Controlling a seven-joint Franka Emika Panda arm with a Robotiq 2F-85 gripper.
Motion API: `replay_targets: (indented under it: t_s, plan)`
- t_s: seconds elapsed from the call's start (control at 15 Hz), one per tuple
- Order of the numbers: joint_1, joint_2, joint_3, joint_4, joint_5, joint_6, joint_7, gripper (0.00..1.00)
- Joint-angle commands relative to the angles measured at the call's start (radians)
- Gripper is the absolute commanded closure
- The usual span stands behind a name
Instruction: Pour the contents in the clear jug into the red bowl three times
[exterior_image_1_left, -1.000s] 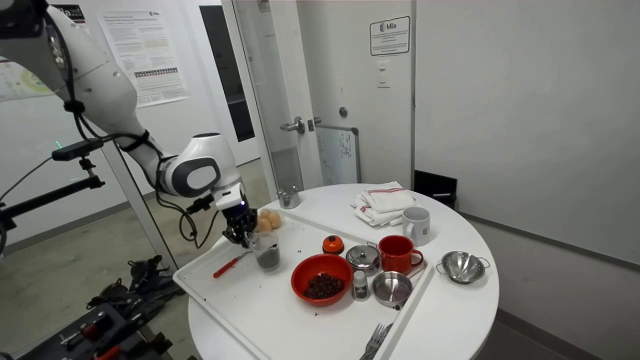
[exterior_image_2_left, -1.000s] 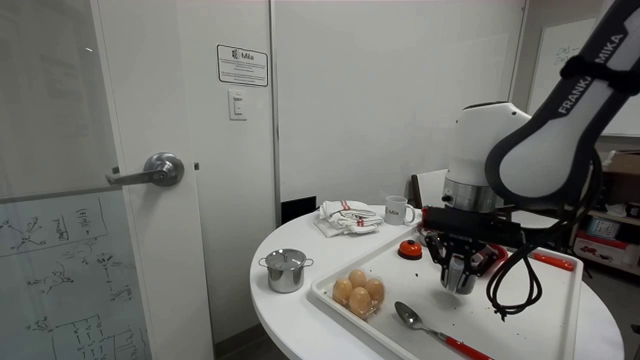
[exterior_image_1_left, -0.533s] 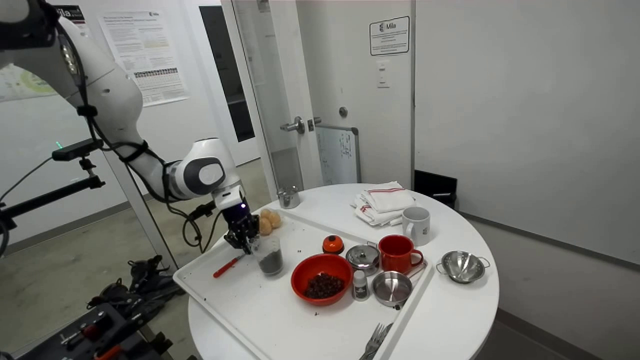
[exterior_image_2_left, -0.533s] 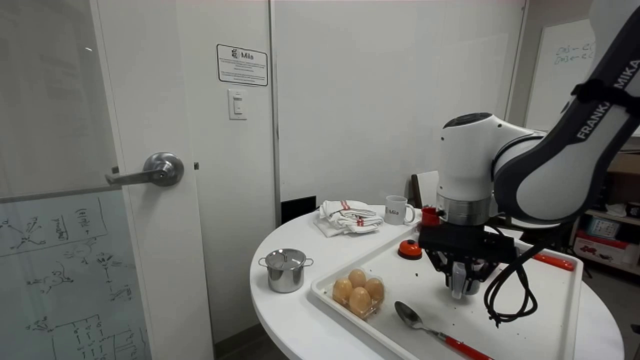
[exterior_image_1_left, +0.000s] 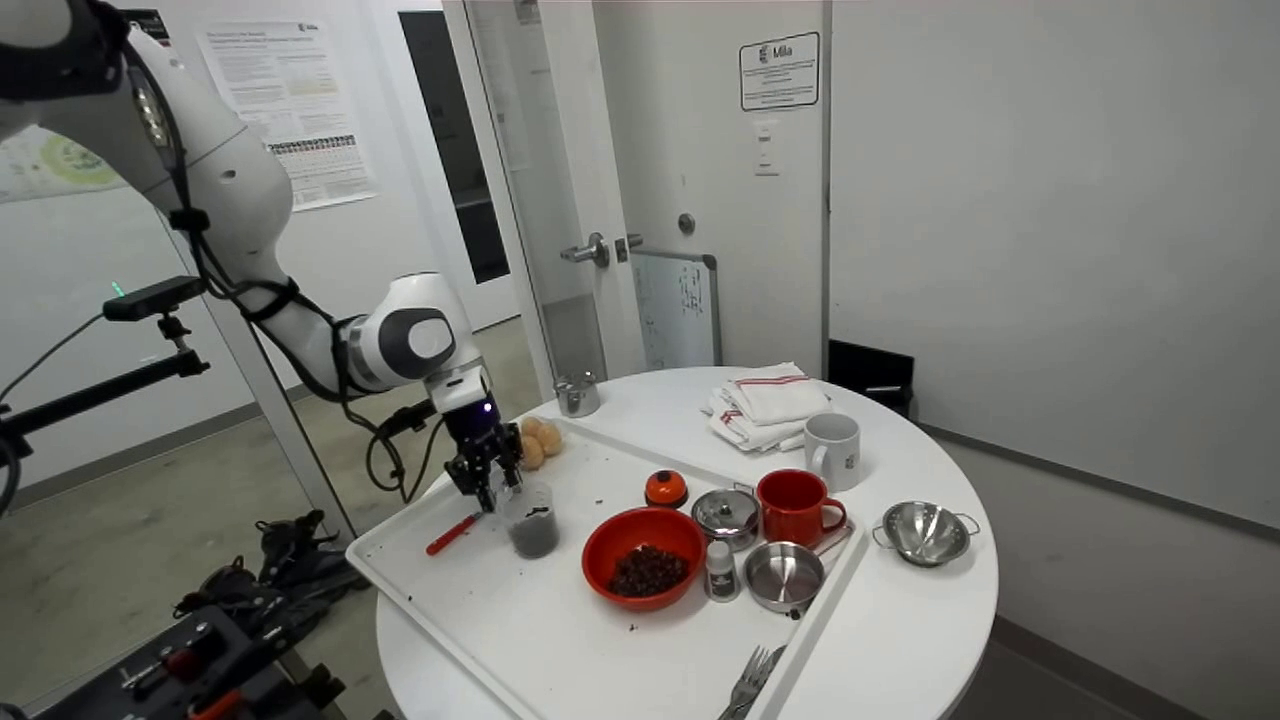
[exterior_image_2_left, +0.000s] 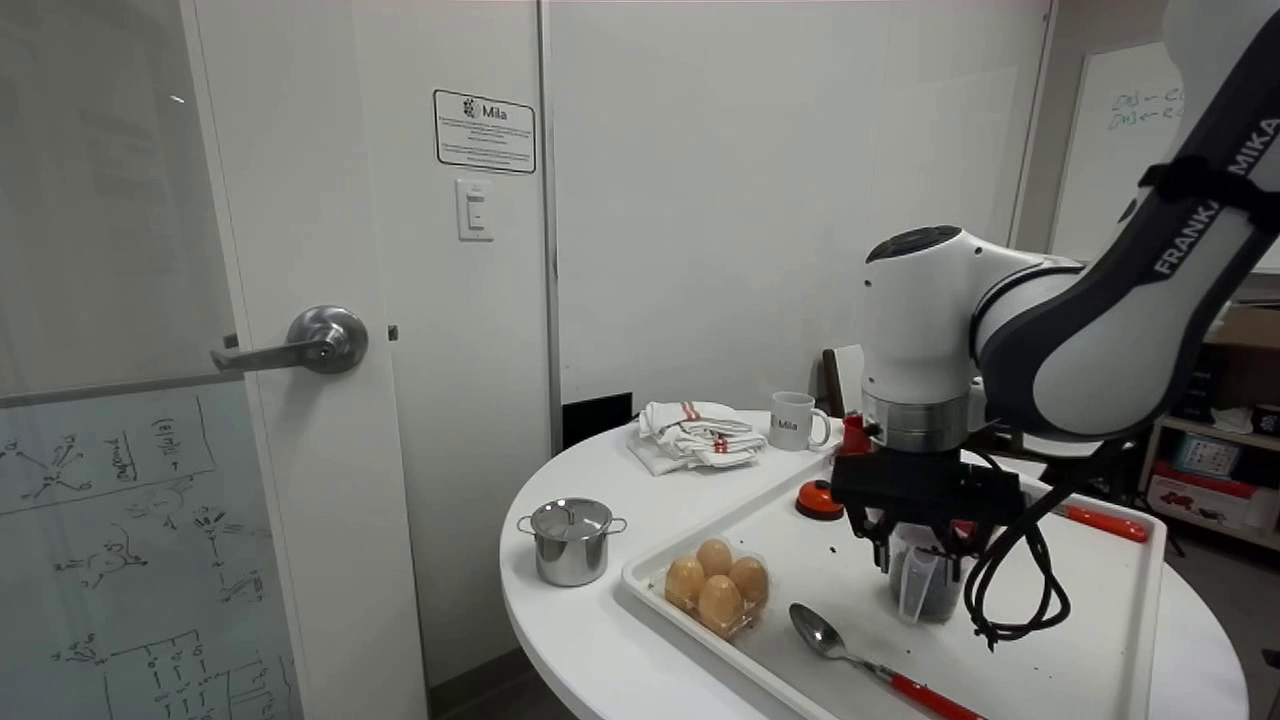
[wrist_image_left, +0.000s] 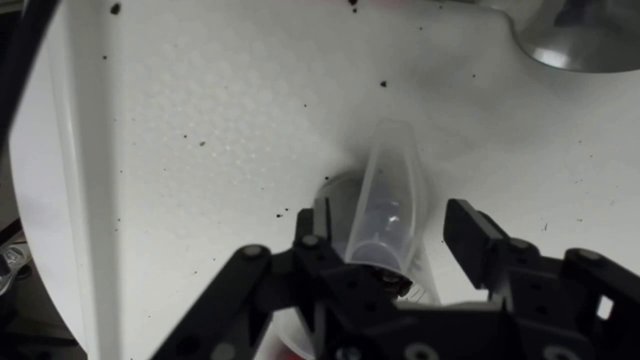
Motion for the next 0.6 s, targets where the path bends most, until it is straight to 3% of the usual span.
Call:
replay_targets:
  t_s: [0.0, 0.13, 0.27, 0.33, 0.53]
  plan:
    - [-0.050, -0.009, 0.041, 0.016, -0.052, -0.028, 0.038, 0.08]
    - [-0.061, -0.019, 0.042, 0.010, -0.057, -0.021, 0.054, 0.00]
    - [-0.053, -0.041, 0.015, -0.010, -0.056, 0.004, 0.135, 0.00]
    - [-0.083, -0.010, 0.055, 0.010, -0.063, -0.004, 0.079, 0.00]
    - [-0.090, -0.024, 0.049, 0.009, -0.066, -0.004, 0.121, 0.00]
